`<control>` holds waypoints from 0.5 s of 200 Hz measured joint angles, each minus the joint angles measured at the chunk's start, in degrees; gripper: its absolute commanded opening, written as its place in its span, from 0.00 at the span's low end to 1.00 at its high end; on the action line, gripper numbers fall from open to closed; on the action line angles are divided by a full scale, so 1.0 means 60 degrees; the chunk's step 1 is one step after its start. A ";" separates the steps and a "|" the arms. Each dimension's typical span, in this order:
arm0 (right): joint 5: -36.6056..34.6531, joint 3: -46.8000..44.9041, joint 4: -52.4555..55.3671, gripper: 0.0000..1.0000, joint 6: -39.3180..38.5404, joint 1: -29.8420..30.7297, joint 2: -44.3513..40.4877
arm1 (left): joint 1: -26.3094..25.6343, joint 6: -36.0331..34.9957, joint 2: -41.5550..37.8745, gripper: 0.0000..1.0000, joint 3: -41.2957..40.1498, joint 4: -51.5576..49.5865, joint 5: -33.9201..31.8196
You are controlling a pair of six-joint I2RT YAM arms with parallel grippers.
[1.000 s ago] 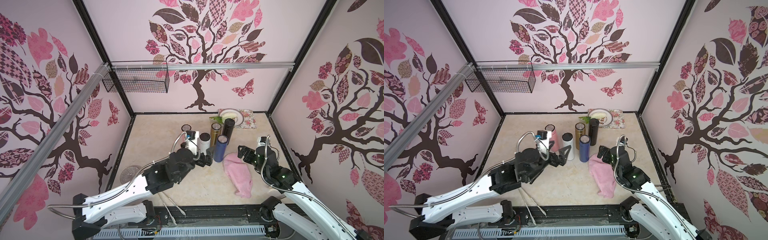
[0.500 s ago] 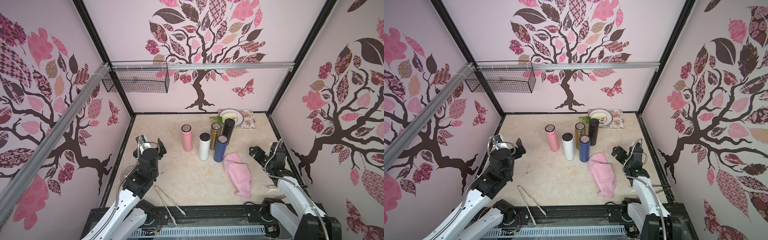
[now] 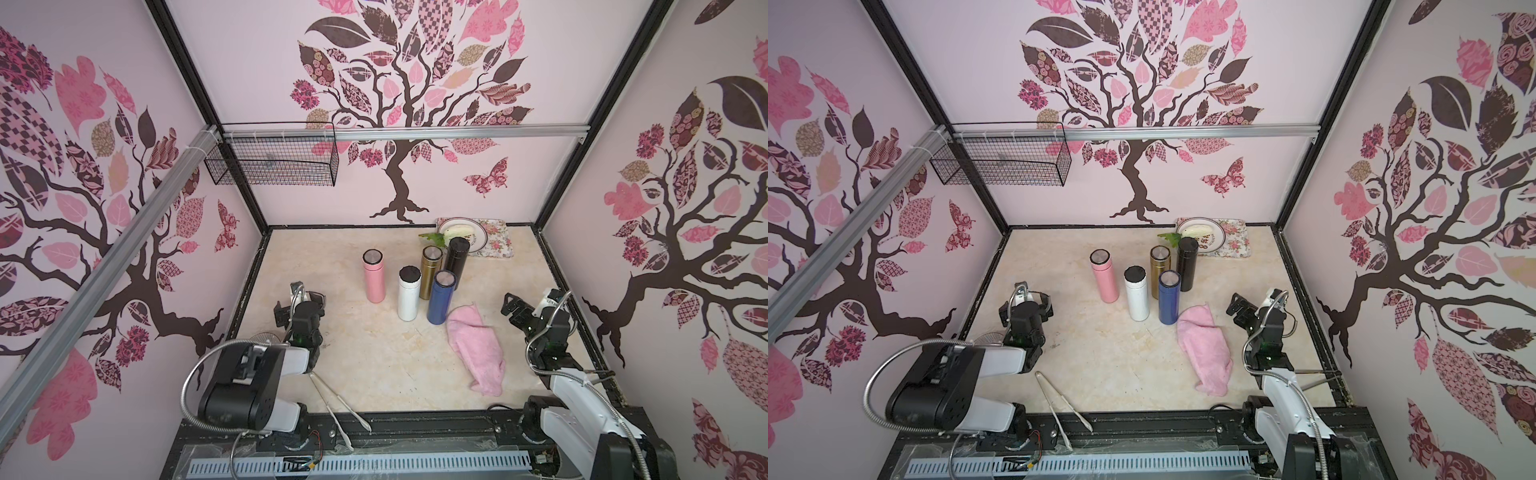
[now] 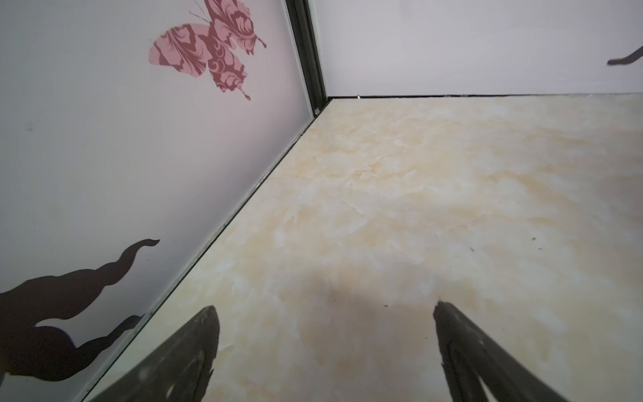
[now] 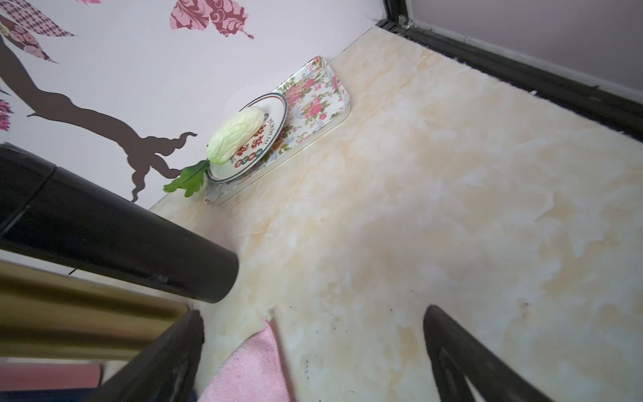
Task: Wipe the surface of the thermos
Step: Reset both arms
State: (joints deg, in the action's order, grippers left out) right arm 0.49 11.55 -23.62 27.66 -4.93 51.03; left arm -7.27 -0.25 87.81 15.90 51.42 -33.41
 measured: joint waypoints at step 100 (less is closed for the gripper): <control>-0.1807 0.0004 -0.5045 1.00 -0.2579 0.0579 0.4535 | 0.0929 0.0299 0.0521 0.98 0.0138 0.1228 0.2448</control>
State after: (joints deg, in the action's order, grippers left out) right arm -10.35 11.57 -53.89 12.19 -1.45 78.24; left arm -1.69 1.54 90.94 16.73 58.78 -18.72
